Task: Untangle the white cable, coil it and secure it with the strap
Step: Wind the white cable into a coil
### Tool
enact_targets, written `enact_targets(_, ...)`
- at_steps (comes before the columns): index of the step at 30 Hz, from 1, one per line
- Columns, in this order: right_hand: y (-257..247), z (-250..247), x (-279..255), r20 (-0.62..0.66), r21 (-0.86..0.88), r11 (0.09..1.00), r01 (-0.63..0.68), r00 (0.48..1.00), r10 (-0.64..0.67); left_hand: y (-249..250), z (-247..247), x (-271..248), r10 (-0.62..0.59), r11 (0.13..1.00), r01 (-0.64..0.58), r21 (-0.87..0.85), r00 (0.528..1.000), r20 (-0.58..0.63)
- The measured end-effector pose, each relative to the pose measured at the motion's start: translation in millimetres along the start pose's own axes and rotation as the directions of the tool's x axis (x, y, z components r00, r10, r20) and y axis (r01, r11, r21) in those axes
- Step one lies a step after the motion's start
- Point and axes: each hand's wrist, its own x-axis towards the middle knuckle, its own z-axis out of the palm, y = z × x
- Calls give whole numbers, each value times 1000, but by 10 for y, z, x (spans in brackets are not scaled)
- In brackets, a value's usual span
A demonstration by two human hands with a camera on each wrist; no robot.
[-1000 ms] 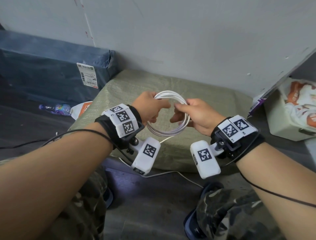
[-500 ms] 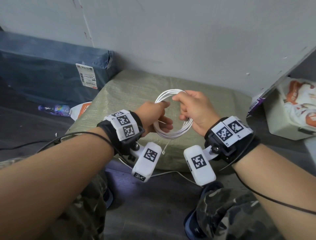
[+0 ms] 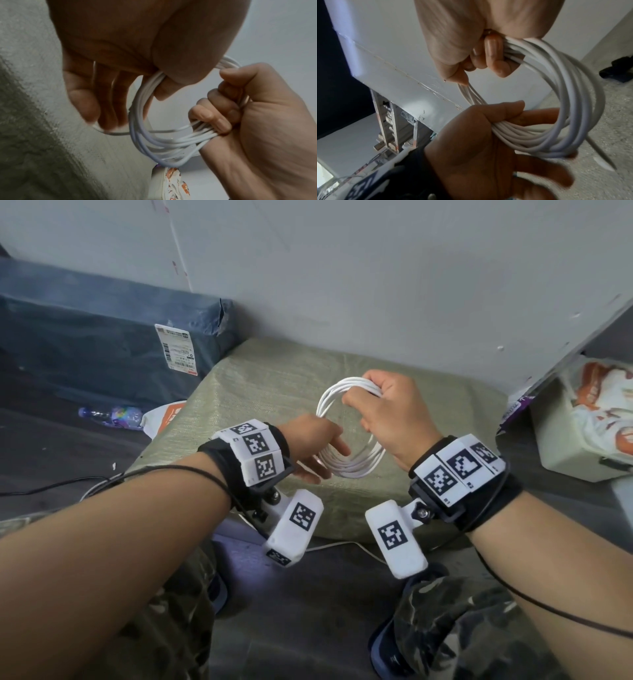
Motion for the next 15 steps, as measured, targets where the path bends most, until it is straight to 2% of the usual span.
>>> enact_targets(2, -9, -6, -11, 11, -33, 999, 23, 1000, -22, -5, -4, -19, -62, 998, 63, -8, 993, 101)
enact_targets(5, -8, -16, -10, -6, -30, 999, 14, 1000, -15, -50, 16, 15, -86, 973, 148, -174, 943, 321)
enact_targets(7, -5, -16, -6, -16, 16, 1000, -13, 1000, 14, -79, 21, 76, -53, 937, 167, -308, 936, 347)
enact_targets(9, -5, -6, -11, -21, 43, 998, -38, 999, 39, -97, 29, 143, -23, 914, 125, -385, 965, 260)
enact_targets(11, -1, 13, -21, -12, 44, 996, -71, 997, 72, -120, 44, 207, 11, 901, 35, -432, 994, 105)
enact_targets(15, 34, 37, -33, 61, 86, 981, -172, 984, 167, -156, 57, 277, 87, 855, -148, -498, 986, -145)
